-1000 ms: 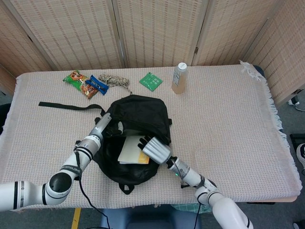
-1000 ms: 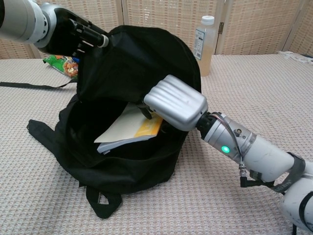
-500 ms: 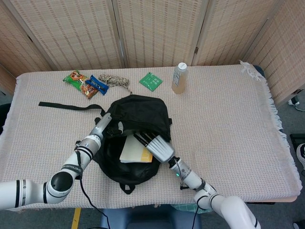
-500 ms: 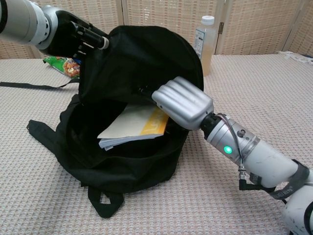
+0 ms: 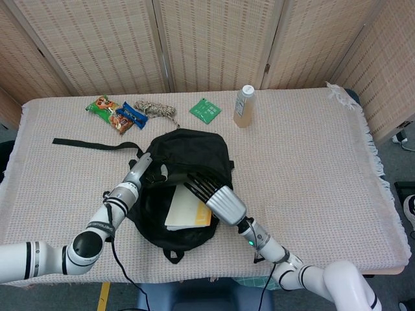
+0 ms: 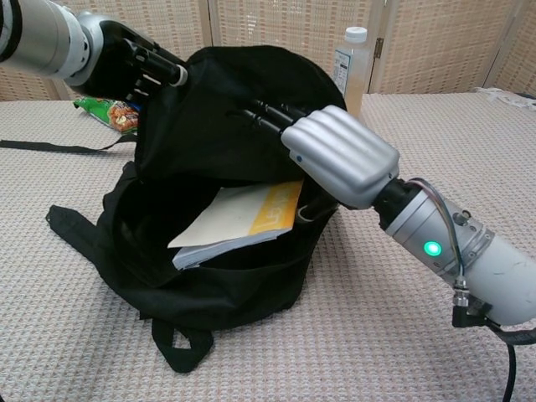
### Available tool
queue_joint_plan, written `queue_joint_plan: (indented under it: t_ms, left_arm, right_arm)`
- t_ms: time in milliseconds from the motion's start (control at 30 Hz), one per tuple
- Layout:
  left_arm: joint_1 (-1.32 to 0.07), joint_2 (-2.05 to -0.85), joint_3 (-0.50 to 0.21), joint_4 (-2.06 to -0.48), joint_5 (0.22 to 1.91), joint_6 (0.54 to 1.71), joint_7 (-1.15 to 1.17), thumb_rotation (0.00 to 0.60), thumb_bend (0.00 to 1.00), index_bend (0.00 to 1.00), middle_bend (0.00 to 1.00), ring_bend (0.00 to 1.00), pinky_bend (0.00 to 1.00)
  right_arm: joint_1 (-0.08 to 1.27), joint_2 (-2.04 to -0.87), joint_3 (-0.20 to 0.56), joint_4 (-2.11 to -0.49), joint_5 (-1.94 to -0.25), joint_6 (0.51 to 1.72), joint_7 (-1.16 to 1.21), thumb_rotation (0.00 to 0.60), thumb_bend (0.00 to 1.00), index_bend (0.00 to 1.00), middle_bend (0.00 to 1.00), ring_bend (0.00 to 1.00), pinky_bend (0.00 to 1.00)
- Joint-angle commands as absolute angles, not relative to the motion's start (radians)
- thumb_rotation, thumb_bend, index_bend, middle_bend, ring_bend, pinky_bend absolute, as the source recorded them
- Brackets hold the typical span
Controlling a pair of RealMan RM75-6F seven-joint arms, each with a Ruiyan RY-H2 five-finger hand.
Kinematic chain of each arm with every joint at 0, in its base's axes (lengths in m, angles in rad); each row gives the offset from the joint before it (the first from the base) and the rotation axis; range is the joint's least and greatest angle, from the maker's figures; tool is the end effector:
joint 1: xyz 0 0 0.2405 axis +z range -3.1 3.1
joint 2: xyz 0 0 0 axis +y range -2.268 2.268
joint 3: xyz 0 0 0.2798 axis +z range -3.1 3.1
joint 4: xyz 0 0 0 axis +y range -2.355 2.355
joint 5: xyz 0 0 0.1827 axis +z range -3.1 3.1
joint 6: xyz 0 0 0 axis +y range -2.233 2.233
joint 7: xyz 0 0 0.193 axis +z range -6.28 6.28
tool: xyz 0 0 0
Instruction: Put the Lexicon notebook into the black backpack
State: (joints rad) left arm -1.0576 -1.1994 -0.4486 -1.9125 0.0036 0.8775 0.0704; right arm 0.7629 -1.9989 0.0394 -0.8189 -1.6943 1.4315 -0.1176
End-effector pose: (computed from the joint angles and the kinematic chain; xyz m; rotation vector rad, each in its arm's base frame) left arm -0.0712 0.4259 0.0719 -1.2234 -2.0181 -1.0730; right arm -0.0828 -0.3505 -0.0748 1.9096 -0.2944 1.3929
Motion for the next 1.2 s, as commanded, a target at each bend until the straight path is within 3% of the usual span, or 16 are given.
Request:
queue_joint_plan:
  t_ms: [33,533,667,1200]
  left_arm:
    - [-1.060,-1.199,-0.450,-1.917,0.003,0.880,0.067,0.600,0.77,0.66,0.41,0.28,0.11]
    - [-1.063,-1.182,-0.439,-1.960,0.020,0.889,0.061,0.600,0.77,0.66,0.41,0.28,0.11]
    - [-1.057,-1.174,-0.435,-1.967,0.030,0.882,0.055,0.600,0.77,0.66,0.41,0.28,0.11]
    - [-1.075,-1.176,-0.419,-1.964,0.028,0.862,0.045,0.600,0.77,0.65,0.40,0.27,0.11]
  right_arm:
    - [0.777,-1.965,0.045,-0.876,-1.705,1.402,-0.165,0.600,0.06,0.00,0.00,0.08,0.00]
    - [0.909,-2.062,0.097,-0.804,-1.698,1.209,-0.374,0.600,0.05,0.00,0.00,0.04,0.00]
    - [0.905,-2.014,0.089,-0.863,-1.703,1.206,-0.401,0.600,0.00,0.00,0.00,0.00,0.00]
    - [0.853,-1.766,0.045,-1.212,-1.681,1.139,-0.409,0.600,0.00,0.00,0.00,0.00,0.00]
